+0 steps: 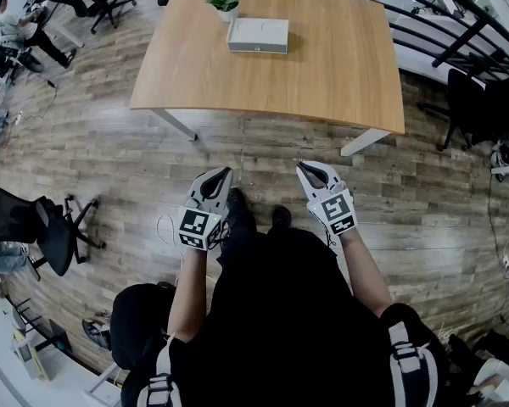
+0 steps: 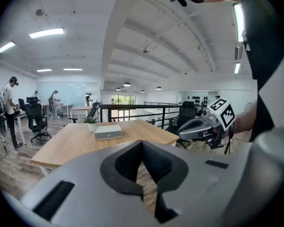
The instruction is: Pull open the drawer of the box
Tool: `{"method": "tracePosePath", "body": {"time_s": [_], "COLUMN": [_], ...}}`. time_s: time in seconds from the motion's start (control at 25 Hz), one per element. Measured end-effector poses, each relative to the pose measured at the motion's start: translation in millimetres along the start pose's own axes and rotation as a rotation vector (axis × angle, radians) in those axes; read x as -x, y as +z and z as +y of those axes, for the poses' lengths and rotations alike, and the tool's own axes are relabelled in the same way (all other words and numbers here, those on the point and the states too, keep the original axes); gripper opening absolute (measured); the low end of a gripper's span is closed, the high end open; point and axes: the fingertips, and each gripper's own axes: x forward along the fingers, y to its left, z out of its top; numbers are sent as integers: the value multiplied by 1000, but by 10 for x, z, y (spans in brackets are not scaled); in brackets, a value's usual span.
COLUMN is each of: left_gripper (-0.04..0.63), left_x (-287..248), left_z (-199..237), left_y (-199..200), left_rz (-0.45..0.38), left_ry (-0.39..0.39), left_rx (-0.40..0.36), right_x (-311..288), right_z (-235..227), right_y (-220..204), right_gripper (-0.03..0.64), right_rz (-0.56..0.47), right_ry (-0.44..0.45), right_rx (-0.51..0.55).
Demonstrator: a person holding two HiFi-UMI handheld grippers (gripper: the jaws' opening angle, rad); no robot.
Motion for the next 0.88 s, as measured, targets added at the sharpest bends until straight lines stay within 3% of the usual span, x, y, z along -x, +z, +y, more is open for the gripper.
{"method": "tracePosePath", "body": {"time_s": [0.88], "left_gripper": [23], "left_x": [5], "left_z": [113], "left_y": [-69], "left_rz": [22], "left_ry": [12], "left_rx": [-1], "right_x": [-166], "right_z": [-88], "right_y": [19], "right_gripper": [34], "right_rz": [-33], "right_ry": [7], "right_rx": [-37]}}
